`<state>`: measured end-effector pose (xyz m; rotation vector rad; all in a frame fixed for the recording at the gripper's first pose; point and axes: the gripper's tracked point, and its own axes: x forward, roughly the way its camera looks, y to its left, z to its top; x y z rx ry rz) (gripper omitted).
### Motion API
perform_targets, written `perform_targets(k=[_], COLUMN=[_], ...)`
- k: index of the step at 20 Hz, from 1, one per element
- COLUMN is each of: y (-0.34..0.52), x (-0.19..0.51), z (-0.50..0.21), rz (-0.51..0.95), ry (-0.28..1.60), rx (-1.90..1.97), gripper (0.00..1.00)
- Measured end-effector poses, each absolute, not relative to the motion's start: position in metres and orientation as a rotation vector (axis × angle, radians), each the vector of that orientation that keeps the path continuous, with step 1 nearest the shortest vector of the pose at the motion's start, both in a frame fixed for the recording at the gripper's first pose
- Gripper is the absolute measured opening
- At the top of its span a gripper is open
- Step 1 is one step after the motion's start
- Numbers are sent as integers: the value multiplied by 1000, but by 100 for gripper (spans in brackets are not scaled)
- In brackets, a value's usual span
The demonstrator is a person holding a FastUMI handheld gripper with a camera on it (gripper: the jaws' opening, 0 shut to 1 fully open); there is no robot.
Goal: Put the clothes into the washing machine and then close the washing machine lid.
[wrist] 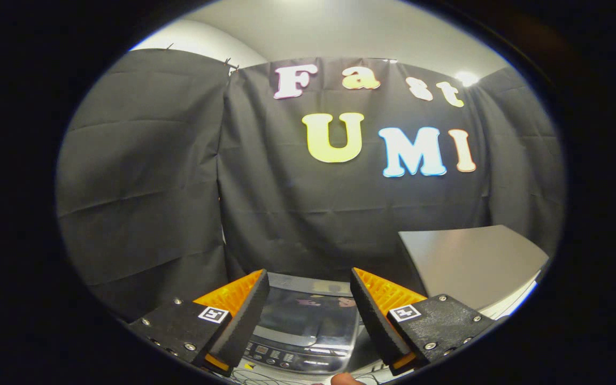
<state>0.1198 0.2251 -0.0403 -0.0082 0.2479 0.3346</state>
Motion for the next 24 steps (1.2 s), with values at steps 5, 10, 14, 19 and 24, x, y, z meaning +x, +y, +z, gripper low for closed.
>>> perform_targets(k=[5,10,14,19,24], y=[139,59,7,-30,-50], x=[90,53,26,-6,-25], z=[-24,-18,-9,-6,-8], rz=[260,192,142,105,87], ry=[186,156,130,116,114], rx=[-33,-27,-27,-11,-6], gripper=[94,93,93,93,93])
